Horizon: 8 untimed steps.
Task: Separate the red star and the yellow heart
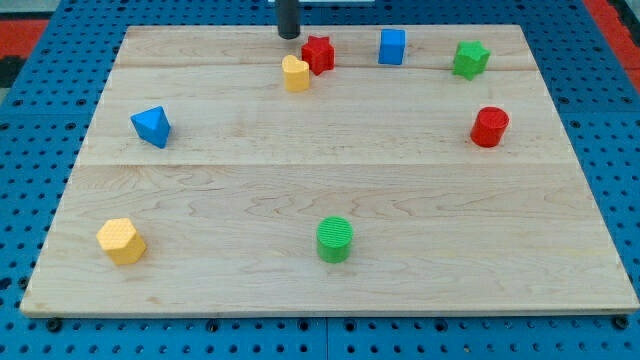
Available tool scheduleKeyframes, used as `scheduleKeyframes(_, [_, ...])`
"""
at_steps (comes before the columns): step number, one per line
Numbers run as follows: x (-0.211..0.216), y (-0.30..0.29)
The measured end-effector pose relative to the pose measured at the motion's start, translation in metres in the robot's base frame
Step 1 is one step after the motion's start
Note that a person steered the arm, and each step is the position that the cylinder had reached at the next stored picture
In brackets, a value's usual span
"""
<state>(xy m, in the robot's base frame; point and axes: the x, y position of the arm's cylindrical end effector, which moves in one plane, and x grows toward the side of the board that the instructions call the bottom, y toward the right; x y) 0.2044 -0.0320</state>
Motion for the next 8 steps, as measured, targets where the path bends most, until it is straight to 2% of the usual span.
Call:
scheduleKeyframes(5, [0.017,0.010])
scheduleKeyframes(7, [0.051,0.010])
scheduleKeyframes(8, [0.052,0.010])
